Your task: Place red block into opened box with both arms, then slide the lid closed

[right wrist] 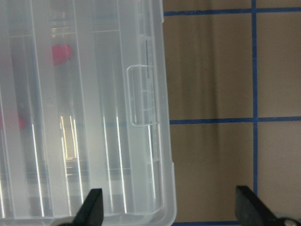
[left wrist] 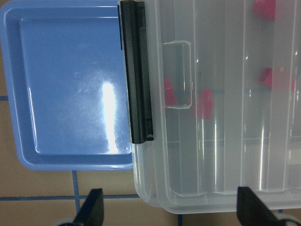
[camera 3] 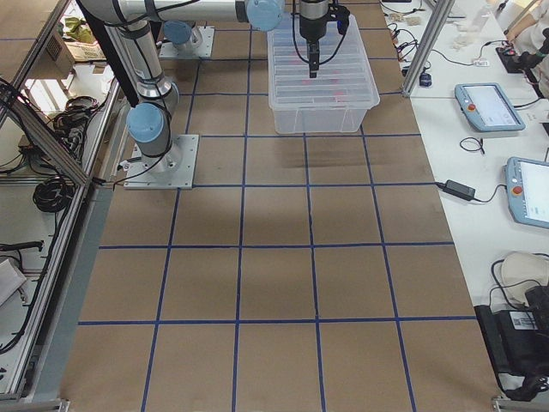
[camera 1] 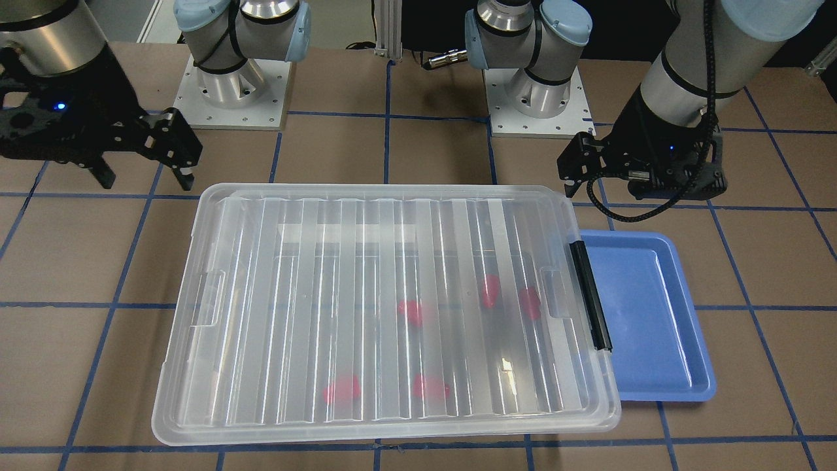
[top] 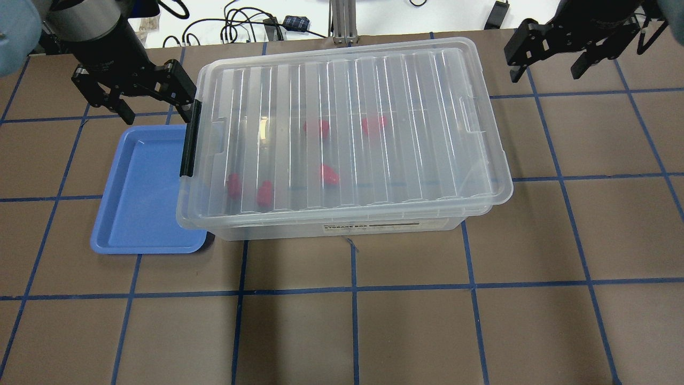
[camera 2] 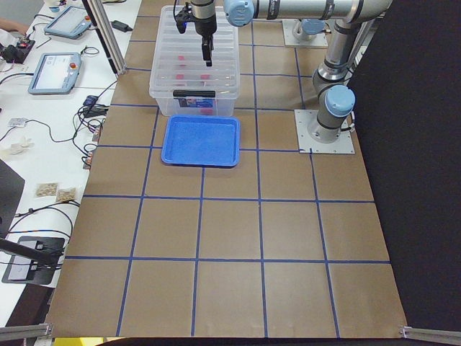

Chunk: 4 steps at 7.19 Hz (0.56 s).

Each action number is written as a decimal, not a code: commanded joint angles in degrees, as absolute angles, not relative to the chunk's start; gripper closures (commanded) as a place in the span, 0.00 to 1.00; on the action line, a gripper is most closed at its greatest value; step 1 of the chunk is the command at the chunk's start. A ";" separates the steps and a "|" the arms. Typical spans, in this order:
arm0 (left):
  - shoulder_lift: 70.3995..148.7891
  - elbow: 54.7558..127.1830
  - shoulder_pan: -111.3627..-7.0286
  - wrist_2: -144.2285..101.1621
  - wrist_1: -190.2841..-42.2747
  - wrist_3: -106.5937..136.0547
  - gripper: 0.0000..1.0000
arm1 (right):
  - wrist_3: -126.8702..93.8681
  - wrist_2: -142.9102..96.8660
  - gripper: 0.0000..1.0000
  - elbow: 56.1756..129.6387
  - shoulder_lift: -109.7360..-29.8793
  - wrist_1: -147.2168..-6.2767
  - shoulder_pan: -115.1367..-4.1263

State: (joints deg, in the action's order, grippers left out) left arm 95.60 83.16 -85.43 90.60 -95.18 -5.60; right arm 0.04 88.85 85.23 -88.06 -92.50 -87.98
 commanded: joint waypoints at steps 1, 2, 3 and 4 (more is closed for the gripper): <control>95.54 83.15 -85.43 90.97 -95.19 -5.71 0.00 | -5.27 89.56 0.00 85.34 -87.89 -92.81 -92.89; 95.45 83.14 -85.43 90.97 -95.19 -5.71 0.00 | -5.10 90.87 0.00 85.43 -87.89 -92.64 -92.73; 95.54 83.23 -85.43 90.53 -95.19 -5.54 0.00 | -5.01 91.05 0.00 85.52 -87.89 -92.64 -92.72; 95.54 83.32 -85.43 91.05 -95.19 -5.80 0.00 | -4.92 90.88 0.00 85.52 -87.89 -92.64 -92.90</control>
State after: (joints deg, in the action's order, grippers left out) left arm 95.51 83.23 -85.43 90.80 -95.18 -5.66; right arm -4.97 90.79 85.47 -87.91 -92.65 -92.71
